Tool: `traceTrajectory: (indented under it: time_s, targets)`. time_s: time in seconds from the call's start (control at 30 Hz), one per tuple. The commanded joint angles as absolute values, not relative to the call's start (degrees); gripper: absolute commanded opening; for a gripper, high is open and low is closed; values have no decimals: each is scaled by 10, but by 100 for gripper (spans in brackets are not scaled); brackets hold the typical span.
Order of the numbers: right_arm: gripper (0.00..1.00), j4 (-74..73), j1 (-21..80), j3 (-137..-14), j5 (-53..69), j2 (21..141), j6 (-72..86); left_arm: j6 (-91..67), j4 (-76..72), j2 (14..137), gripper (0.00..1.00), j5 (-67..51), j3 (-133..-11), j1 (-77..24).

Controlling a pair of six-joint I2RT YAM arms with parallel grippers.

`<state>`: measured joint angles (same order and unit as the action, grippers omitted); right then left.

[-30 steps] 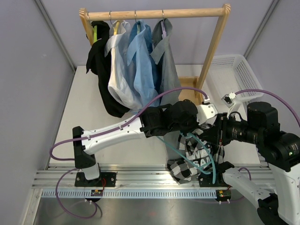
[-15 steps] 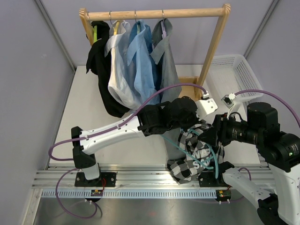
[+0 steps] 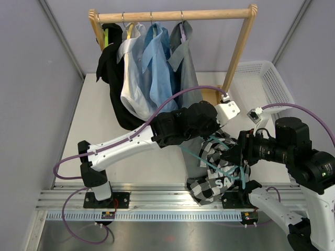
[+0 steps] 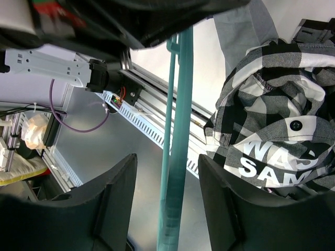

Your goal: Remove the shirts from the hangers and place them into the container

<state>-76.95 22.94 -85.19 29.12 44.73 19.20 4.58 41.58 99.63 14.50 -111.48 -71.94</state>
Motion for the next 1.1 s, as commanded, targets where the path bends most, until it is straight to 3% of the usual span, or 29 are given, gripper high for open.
traceTrajectory:
  time_s: [0.0,0.1,0.17,0.27,0.37,0.43,0.5,0.53,0.57,0.67,0.83,1.07]
  targets:
    - [57,-784,230,-856,293,441,190,55,399,998,0,166,-1147,-712]
    - [40,-786,230,-853,292,439,192,54,396,998,0,166,-1146,-708]
    - [21,-786,230,-851,291,439,192,54,395,998,0,164,-1147,-707]
    - [0,-787,230,-853,282,436,194,50,396,998,0,156,-1147,-707]
    - [0,-787,231,-853,281,436,192,38,400,997,1,154,-1145,-708]
    - [0,-786,231,-853,279,435,192,31,400,991,36,156,-1143,-708]
    - [0,-785,230,-854,275,435,192,18,389,977,53,153,-1131,-708]
    - [0,-785,231,-855,274,434,190,13,382,960,74,150,-1122,-709]
    - [0,-784,230,-857,272,435,191,4,374,951,83,149,-1114,-711]
    - [0,-786,231,-862,264,434,189,-16,340,918,97,142,-1084,-717]
    - [0,-792,230,-880,242,433,189,-40,327,868,99,214,-1055,-754]
    - [0,-811,230,-956,181,434,184,-28,196,640,99,329,-936,-877]
